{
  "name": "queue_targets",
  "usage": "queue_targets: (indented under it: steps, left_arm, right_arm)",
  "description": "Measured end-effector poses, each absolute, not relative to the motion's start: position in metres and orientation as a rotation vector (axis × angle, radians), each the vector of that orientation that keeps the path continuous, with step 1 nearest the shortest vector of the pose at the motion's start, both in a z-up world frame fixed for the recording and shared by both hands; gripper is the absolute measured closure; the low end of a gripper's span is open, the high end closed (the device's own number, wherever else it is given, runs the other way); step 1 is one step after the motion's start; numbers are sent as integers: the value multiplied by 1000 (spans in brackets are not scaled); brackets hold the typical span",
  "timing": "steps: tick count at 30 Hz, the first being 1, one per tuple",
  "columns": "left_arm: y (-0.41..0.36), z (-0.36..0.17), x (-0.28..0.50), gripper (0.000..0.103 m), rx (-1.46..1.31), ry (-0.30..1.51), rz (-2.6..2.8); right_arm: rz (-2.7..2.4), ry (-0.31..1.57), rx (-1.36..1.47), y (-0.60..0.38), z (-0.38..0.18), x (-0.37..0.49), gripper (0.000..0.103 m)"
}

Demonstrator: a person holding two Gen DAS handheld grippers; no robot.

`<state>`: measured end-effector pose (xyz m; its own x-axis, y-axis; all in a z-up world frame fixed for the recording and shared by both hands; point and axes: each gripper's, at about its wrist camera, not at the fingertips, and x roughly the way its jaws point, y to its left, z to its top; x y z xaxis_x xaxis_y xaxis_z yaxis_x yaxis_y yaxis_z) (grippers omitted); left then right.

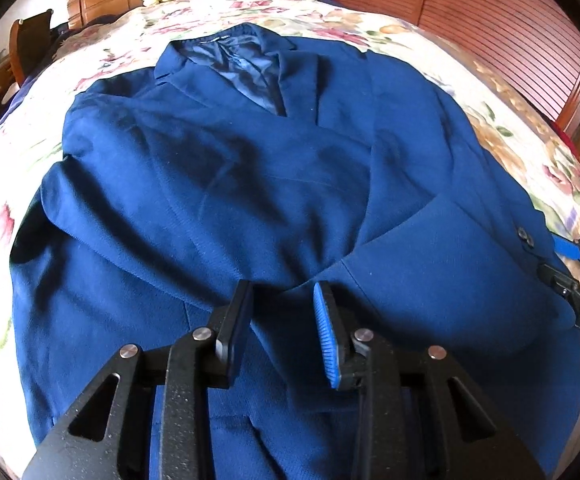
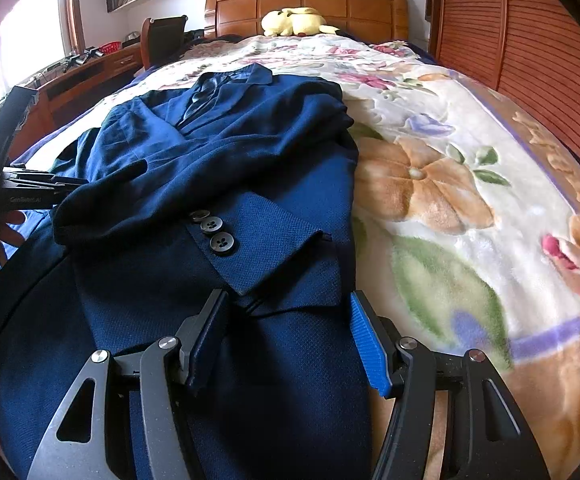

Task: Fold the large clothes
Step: 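Move the left tool to the jacket side panel and grasp its edge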

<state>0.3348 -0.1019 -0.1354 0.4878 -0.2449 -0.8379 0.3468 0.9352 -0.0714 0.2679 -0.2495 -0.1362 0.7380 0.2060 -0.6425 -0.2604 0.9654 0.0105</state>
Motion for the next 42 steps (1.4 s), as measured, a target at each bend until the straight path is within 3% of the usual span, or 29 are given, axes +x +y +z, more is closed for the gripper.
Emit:
queue_targets:
  steps: [15, 21, 30, 42]
  left_arm:
    - [-101, -136, 320, 71, 139, 1005, -369]
    - [-98, -128, 313, 96, 157, 967, -439]
    - [-84, -80, 253, 97, 142, 805, -530]
    - [-63, -102, 192, 97, 144, 842, -542]
  right_arm:
    - [254, 693, -85, -250, -136, 268, 41]
    - [254, 693, -84, -249, -136, 268, 40]
    - [254, 693, -84, -250, -136, 268, 40]
    - [254, 692, -85, -250, -137, 269, 40]
